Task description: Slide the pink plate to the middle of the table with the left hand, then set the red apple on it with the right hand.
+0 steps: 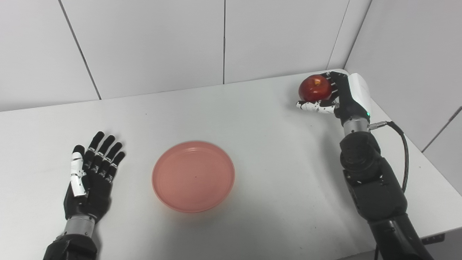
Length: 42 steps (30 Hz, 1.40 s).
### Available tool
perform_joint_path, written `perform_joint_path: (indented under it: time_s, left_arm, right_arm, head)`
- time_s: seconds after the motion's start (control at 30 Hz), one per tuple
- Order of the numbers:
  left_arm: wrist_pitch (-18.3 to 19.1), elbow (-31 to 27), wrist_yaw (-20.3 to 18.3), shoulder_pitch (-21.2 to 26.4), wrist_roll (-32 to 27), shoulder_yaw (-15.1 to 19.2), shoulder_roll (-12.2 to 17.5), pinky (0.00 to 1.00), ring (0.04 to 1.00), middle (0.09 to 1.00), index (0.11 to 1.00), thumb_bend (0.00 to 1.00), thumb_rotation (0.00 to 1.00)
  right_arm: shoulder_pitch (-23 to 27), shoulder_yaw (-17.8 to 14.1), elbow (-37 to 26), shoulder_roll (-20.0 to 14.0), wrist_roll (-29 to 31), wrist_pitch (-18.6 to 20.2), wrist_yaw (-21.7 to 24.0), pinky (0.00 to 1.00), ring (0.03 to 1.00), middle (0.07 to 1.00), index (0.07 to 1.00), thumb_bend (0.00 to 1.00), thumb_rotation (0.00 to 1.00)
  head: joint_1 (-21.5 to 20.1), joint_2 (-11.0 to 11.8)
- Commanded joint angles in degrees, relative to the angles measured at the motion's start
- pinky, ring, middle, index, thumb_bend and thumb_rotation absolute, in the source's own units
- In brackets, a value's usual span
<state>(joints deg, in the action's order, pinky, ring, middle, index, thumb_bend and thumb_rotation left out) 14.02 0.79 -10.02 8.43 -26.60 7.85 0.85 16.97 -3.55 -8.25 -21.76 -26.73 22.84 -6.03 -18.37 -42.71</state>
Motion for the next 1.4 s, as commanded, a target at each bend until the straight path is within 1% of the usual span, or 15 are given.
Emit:
perform_joint_path:
  time_s: [0.0, 0.1, 0.17, 0.27, 0.43, 0.47, 0.53, 0.6, 0.7, 0.8, 0.83, 1.1, 1.2, 1.3, 1.37]
  left_arm:
    - [-0.6, 0.1, 0.3, 0.1, 1.0, -0.4, -0.2, 0.91, 0.885, 0.889, 0.882, 0.43, 1.00]
    - [-0.7, -0.2, 0.9, 0.0, 1.6, -0.6, -0.5, 0.90, 0.881, 0.884, 0.876, 0.43, 1.00]
    - [-0.8, -0.3, 0.9, -0.1, 1.7, -0.8, -0.7, 0.90, 0.883, 0.888, 0.878, 0.43, 1.00]
    - [-1.2, -0.2, 0.7, -0.2, 1.6, -0.9, -1.0, 0.91, 0.887, 0.892, 0.883, 0.42, 1.00]
    - [-0.7, -1.1, 1.6, -0.5, 2.1, -1.2, -1.7, 0.90, 0.884, 0.889, 0.881, 0.42, 1.00]
    - [-0.6, -1.3, 1.9, -0.6, 2.2, -1.2, -1.9, 0.90, 0.882, 0.888, 0.878, 0.42, 1.00]
    - [-0.7, -1.6, 2.5, -0.7, 2.6, -1.3, -2.4, 0.89, 0.881, 0.886, 0.874, 0.42, 1.00]
    - [-0.3, -2.3, 3.2, -0.8, 3.0, -1.6, -2.8, 0.89, 0.880, 0.884, 0.872, 0.42, 1.00]
    - [-0.2, -2.6, 3.4, -0.9, 3.2, -1.9, -3.0, 0.90, 0.880, 0.887, 0.874, 0.42, 1.00]
    - [-0.1, -3.3, 4.3, -1.1, 3.8, -2.5, -3.6, 0.89, 0.876, 0.882, 0.867, 0.43, 1.00]
    - [0.0, -3.6, 4.7, -1.2, 4.2, -2.7, -3.9, 0.89, 0.875, 0.882, 0.866, 0.43, 1.00]
    - [-0.2, -4.4, 5.9, -1.3, 5.4, -3.7, -5.3, 0.88, 0.871, 0.878, 0.872, 0.43, 1.00]
    - [-0.2, -4.7, 6.3, -1.4, 6.0, -4.1, -5.6, 0.87, 0.868, 0.875, 0.870, 0.44, 1.00]
    - [-0.3, -4.6, 6.6, -1.4, 6.1, -4.0, -6.0, 0.87, 0.867, 0.871, 0.864, 0.43, 1.00]
    - [-0.4, -4.6, 6.8, -1.4, 6.5, -4.1, -6.2, 0.87, 0.868, 0.870, 0.861, 0.43, 1.00]
  right_arm:
    - [2.2, 0.2, -3.4, 0.0, -0.2, 0.4, 0.8, 0.42, 0.487, 0.526, 0.489, 0.50, 0.14]
    - [2.2, 1.1, -5.1, 1.1, -0.5, 0.6, 2.1, 0.41, 0.475, 0.519, 0.489, 0.50, 0.14]
    - [2.2, 2.0, -6.2, 1.6, -0.8, 0.8, 3.2, 0.41, 0.474, 0.519, 0.489, 0.50, 0.14]
    - [2.2, 3.8, -8.0, 2.6, -1.0, 0.7, 5.2, 0.43, 0.487, 0.529, 0.489, 0.50, 0.14]
    - [2.6, 6.5, -10.3, 5.2, -2.9, 2.1, 6.7, 0.39, 0.462, 0.510, 0.489, 0.51, 0.14]
    - [2.6, 7.2, -10.6, 5.5, -3.7, 2.2, 7.0, 0.41, 0.472, 0.516, 0.489, 0.51, 0.14]
    - [2.7, 8.4, -10.8, 6.2, -4.9, 2.0, 7.6, 0.44, 0.495, 0.533, 0.489, 0.51, 0.14]
    - [2.7, 9.5, -10.9, 7.2, -5.1, 1.3, 8.0, 0.44, 0.499, 0.538, 0.490, 0.51, 0.14]
    - [2.7, 10.4, -10.9, 8.0, -4.8, 0.3, 8.4, 0.43, 0.490, 0.529, 0.489, 0.51, 0.14]
    - [2.6, 11.4, -10.9, 9.5, -3.5, -0.4, 9.2, 0.44, 0.486, 0.529, 0.490, 0.51, 0.14]
    - [2.5, 11.7, -10.9, 9.9, -3.1, -0.5, 9.4, 0.44, 0.486, 0.528, 0.490, 0.51, 0.14]
    - [2.1, 15.3, -11.5, 12.8, -3.1, -0.5, 10.8, 0.42, 0.478, 0.520, 0.489, 0.51, 0.13]
    - [2.0, 16.6, -11.4, 13.8, -3.6, -0.4, 11.0, 0.42, 0.478, 0.520, 0.489, 0.51, 0.13]
    - [1.7, 17.5, -11.0, 14.5, -3.3, -1.1, 11.2, 0.42, 0.480, 0.519, 0.489, 0.51, 0.13]
    - [1.5, 18.4, -10.8, 15.1, -3.7, -0.7, 11.4, 0.43, 0.488, 0.529, 0.489, 0.51, 0.13]
  head:
    - [0.4, 0.0]
    - [0.8, 0.0]
    - [2.0, -0.1]
    - [2.7, -0.2]
    - [4.2, -0.3]
    - [4.2, -0.3]
    - [5.0, -0.3]
    - [6.8, -0.4]
    - [7.8, -0.6]
    - [10.1, -0.8]
    - [11.1, -0.9]
    - [15.3, -1.5]
    - [15.9, -1.6]
    - [17.1, -1.9]
    - [17.6, -2.1]
